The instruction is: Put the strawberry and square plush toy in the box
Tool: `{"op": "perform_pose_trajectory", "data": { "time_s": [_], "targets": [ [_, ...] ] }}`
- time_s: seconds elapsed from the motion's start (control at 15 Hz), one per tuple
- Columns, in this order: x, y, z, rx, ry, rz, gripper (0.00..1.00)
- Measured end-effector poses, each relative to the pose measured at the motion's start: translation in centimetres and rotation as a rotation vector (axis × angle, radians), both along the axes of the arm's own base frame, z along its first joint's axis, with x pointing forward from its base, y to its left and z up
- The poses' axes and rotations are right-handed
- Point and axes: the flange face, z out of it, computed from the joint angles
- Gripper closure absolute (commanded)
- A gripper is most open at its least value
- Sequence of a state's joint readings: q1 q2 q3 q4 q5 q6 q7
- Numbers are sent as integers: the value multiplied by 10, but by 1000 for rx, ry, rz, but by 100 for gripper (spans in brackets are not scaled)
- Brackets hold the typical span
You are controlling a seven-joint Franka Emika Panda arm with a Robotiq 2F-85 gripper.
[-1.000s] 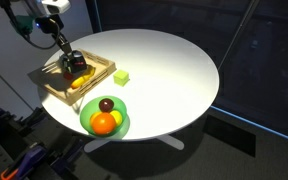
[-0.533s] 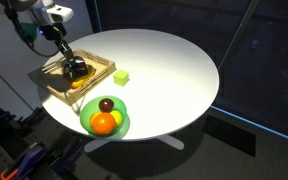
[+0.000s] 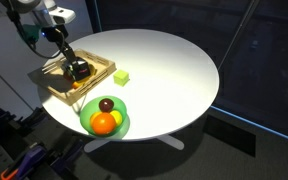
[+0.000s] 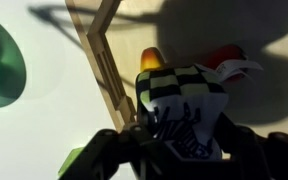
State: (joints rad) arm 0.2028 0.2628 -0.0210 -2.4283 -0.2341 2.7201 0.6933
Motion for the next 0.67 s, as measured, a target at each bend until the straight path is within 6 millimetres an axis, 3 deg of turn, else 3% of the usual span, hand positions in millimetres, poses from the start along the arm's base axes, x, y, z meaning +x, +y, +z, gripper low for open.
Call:
{"op": "perform_pose_trajectory", "data": {
  "time_s": [0.13,0.67],
  "targets": [
    [0,-2,0,-1,0,-4,0],
    [4,-11,8,0,-13,-28,0]
  ]
}}
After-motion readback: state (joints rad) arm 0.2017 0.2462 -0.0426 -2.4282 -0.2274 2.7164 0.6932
